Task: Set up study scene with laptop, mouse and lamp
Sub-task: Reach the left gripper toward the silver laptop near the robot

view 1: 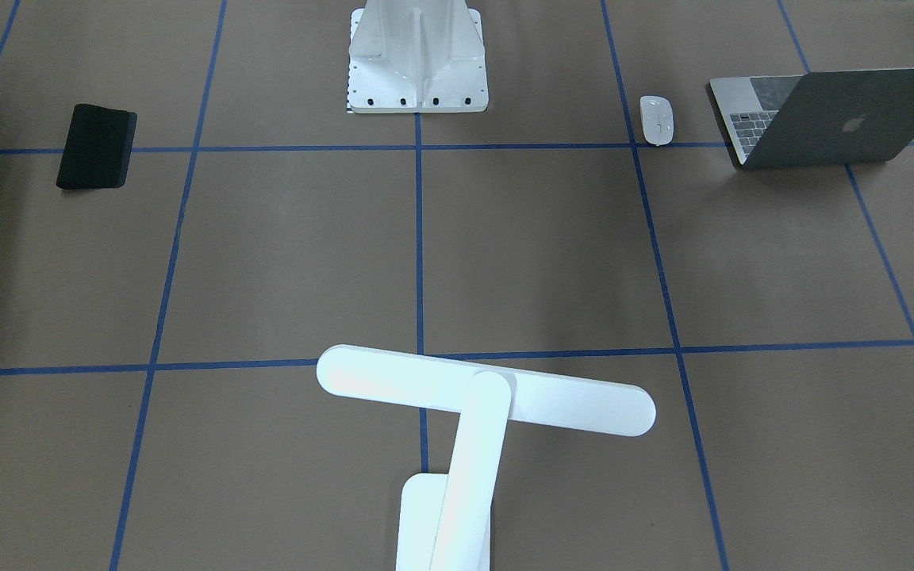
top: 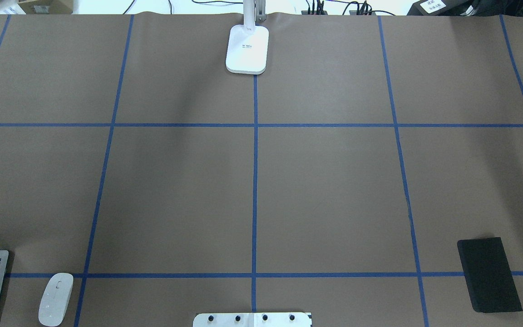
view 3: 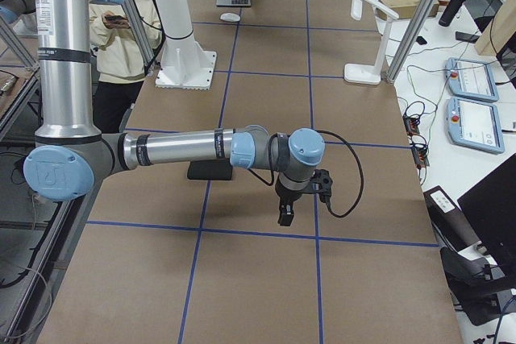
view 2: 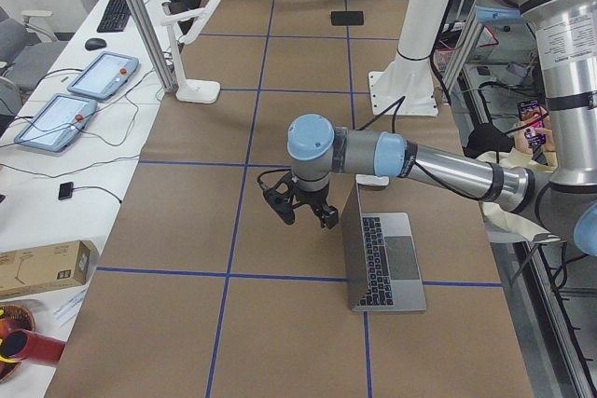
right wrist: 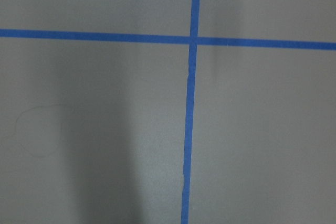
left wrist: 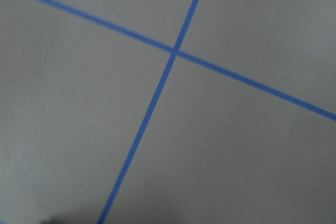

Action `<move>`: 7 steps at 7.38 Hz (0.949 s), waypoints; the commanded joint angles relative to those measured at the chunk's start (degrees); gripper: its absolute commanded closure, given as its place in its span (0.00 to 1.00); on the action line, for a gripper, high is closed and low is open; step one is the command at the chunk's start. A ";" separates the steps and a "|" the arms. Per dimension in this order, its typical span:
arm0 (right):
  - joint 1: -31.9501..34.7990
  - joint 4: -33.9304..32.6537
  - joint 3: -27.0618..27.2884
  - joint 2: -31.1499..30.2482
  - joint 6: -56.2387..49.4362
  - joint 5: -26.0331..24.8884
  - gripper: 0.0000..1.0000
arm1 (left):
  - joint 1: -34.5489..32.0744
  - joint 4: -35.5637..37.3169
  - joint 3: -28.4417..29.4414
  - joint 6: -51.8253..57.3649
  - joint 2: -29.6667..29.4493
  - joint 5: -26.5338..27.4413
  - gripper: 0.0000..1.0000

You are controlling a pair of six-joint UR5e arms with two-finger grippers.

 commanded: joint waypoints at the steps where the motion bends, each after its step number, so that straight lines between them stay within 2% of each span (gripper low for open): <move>1: 0.20 1.21 0.14 -1.40 -0.02 0.37 0.00 | -0.47 -0.36 -4.20 -5.93 8.32 -1.56 0.00; 3: 0.20 1.39 -0.30 -1.59 -0.11 1.34 0.00 | -0.56 -0.62 -4.83 -9.90 12.20 -1.48 0.00; 7: 0.20 4.64 0.31 -2.82 -0.11 1.34 0.00 | -0.30 -0.98 -1.23 -12.70 13.81 -1.48 0.00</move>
